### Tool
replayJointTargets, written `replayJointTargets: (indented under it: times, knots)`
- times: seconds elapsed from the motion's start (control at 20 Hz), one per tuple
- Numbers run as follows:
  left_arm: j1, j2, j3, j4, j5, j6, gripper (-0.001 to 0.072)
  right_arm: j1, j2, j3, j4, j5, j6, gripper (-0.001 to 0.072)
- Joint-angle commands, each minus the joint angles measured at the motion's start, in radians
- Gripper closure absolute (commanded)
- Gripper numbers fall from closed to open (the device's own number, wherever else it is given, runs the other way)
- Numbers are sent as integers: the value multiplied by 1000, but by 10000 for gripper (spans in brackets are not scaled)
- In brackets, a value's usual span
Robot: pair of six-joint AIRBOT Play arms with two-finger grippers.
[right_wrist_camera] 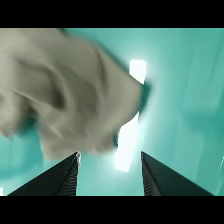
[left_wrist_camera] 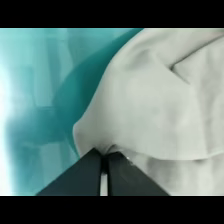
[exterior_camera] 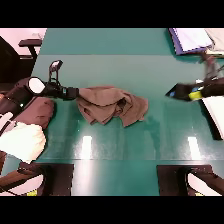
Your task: Fold the shirts.
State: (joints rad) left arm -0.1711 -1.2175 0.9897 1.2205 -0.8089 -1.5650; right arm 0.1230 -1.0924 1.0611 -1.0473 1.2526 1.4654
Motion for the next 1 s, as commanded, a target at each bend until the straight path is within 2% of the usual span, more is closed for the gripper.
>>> replayJointTargets:
  times: [0.0, 0.2, 0.4, 0.55, 0.6, 0.75, 0.85, 0.95]
  knots:
    - [18, 0, 40, 50, -18, 2, 682, 38, -160, -142, 21, -101, -1, 263]
    - [18, 0, 40, 60, -21, 2, 682, 100, -333, -122, 142, -234, -38, 264]
    - [18, 0, 40, 60, -21, 2, 682, 154, -482, 27, 149, -253, -38, 270]
    - [18, 0, 41, 60, -18, 2, 682, 187, -559, 145, 135, -264, -47, 564]
    - [18, 0, 41, 60, -21, 3, 682, 195, -574, 182, 123, -264, -54, 696]
    - [18, 3, 102, 113, -83, 2, 683, 180, -546, 296, 55, -230, -53, 696]
    - [18, 14, 231, 169, -192, 3, 682, 151, -460, 381, -26, -175, -53, 695]
    - [18, 70, 369, 188, -241, 48, 682, 111, -342, 468, -92, -103, -53, 696]
